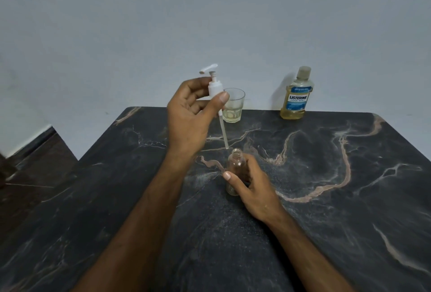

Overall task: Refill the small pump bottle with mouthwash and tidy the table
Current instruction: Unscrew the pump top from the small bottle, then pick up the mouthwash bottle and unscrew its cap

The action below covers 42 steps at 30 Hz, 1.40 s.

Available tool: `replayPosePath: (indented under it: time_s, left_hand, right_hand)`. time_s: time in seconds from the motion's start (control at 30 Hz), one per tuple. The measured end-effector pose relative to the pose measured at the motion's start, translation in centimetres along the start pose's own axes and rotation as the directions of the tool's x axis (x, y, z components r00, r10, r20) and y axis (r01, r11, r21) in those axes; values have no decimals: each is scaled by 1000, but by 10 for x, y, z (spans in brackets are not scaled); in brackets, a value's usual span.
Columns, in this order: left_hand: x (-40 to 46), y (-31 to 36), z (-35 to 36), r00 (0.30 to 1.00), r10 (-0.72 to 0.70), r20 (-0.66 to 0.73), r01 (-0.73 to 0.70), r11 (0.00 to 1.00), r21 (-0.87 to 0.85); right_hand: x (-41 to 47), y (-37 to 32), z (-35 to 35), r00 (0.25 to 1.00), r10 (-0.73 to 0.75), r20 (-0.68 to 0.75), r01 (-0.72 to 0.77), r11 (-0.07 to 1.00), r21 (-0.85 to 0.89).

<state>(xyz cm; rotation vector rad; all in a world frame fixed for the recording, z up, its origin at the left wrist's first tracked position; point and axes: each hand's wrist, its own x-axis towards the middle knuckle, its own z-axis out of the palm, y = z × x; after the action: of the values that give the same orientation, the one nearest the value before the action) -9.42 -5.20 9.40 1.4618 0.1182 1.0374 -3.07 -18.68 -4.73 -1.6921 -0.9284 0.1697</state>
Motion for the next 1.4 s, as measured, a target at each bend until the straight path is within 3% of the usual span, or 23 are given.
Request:
replayPosePath:
  time_s: [0.17, 0.3, 0.4, 0.5, 0.6, 0.9, 1.4]
  left_hand:
    - [15, 6, -10, 999, 11, -45, 3, 954, 301]
    - [21, -21, -23, 994, -69, -88, 107, 814, 571]
    - [17, -53, -37, 982, -173, -75, 171, 650, 740]
    - [6, -83, -47, 951, -301, -66, 218, 505, 835]
    - [-4, -102, -53, 920, -386, -60, 236, 428, 872]
    - [-9, -118, -54, 899, -433, -66, 239, 360, 902]
    - [-14, -120, -54, 897, -439, -50, 241, 391, 888]
  right_hand:
    - [0, 2, 0, 1000, 14, -4, -14, 1000, 1]
    - [-1, 0, 0, 1000, 7, -3, -7, 1000, 9]
    - [0, -1, 0, 1000, 3, -9, -3, 1000, 20]
    - [1, -1, 0, 1000, 8, -14, -8, 1000, 17]
    - [2, 0, 1, 1000, 12, -12, -12, 1000, 17]
    - [1, 1, 1, 999, 27, -17, -27, 999, 35]
    - [-1, -7, -1, 1000, 23, -11, -23, 1000, 5]
